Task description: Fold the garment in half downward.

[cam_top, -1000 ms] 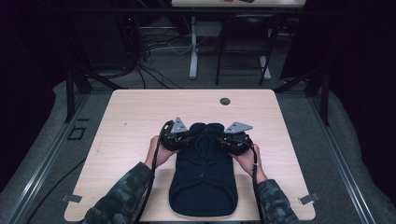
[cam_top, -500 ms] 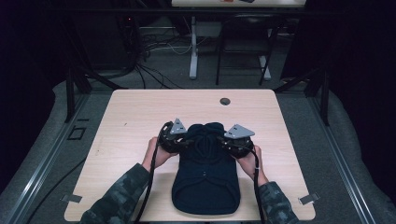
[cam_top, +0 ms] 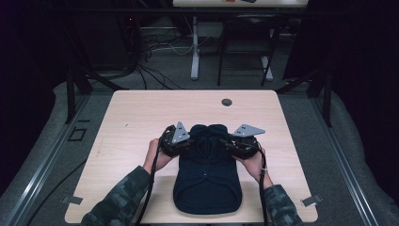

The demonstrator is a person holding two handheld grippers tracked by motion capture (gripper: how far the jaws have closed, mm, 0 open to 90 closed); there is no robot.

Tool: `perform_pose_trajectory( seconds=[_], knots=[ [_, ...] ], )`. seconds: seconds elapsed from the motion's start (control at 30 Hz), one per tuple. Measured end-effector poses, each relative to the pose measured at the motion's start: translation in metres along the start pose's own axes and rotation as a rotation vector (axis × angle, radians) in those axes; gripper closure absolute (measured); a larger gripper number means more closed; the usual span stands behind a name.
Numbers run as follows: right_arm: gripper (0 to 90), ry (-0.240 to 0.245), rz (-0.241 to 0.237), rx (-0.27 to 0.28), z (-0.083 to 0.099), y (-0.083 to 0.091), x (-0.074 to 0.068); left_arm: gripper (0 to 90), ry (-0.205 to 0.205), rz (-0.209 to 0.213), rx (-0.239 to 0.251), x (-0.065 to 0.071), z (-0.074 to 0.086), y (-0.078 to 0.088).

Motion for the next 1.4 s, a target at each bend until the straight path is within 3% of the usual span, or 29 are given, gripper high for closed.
perform_pose_trajectory(
  seconds=[0.27,0.33,0.4,0.53,0.7,0.77,0.83,0.9,0.97,1.03,1.13,1.2,1.3,1.4],
  knots=[
    [51.7,-0.055,-0.035,-0.061,0.005,-0.001,0.001,69.2,-0.074,-0.049,0.011,0.006,-0.005,0.002],
    [52.3,-0.06,-0.039,-0.072,0.006,-0.002,0.002,69.1,-0.086,-0.059,0.007,0.007,-0.005,0.003],
    [58.9,-0.064,-0.028,-0.068,0.006,-0.002,0.002,69.1,-0.091,-0.059,0.007,0.007,-0.005,0.003],
    [65.8,-0.033,0.0,-0.049,0.006,0.001,0.001,68.9,-0.08,-0.045,0.015,0.006,-0.005,0.006],
    [70.6,0.051,0.096,0.008,0.003,0.006,-0.007,67.7,-0.076,-0.053,0.017,0.002,-0.005,0.011],
    [71.5,0.061,0.107,0.039,0.001,0.008,-0.009,66.7,-0.061,-0.036,0.016,0.0,-0.005,0.013],
    [71.9,0.071,0.117,0.064,-0.002,0.01,-0.011,63.5,-0.05,0.029,-0.029,0.003,-0.003,0.01],
    [72.3,0.083,0.124,0.071,-0.002,0.01,-0.012,56.1,-0.043,0.059,-0.069,0.005,0.001,0.005],
    [72.4,0.094,0.13,0.078,-0.003,0.01,-0.013,52.8,-0.029,0.073,-0.083,0.006,0.003,0.001],
    [72.4,0.105,0.138,0.074,-0.002,0.009,-0.014,57.5,-0.023,0.071,-0.074,0.005,0.004,0.0],
    [71.3,0.108,0.127,0.071,-0.001,0.01,-0.014,65.8,-0.025,0.05,-0.045,0.004,0.003,0.004],
    [68.0,0.096,0.096,0.044,0.001,0.011,-0.012,67.8,-0.036,0.031,-0.025,0.004,0.001,0.007],
    [61.0,0.065,0.035,0.017,0.003,0.011,-0.008,68.7,-0.079,-0.012,-0.004,0.006,-0.002,0.012],
    [60.7,0.047,0.012,0.001,0.006,0.012,-0.006,68.7,-0.117,-0.038,-0.008,0.011,-0.004,0.014]
  ],
)
Point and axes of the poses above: each handheld gripper's, and its own axes: y roughly backward along the jaws, z roughly out of its underside, x roughly to its right, the point moved 6 cm from there along -y, roughly forward along the jaws, and after that the axes turned 13 degrees about -x, right-handed, at the moved point
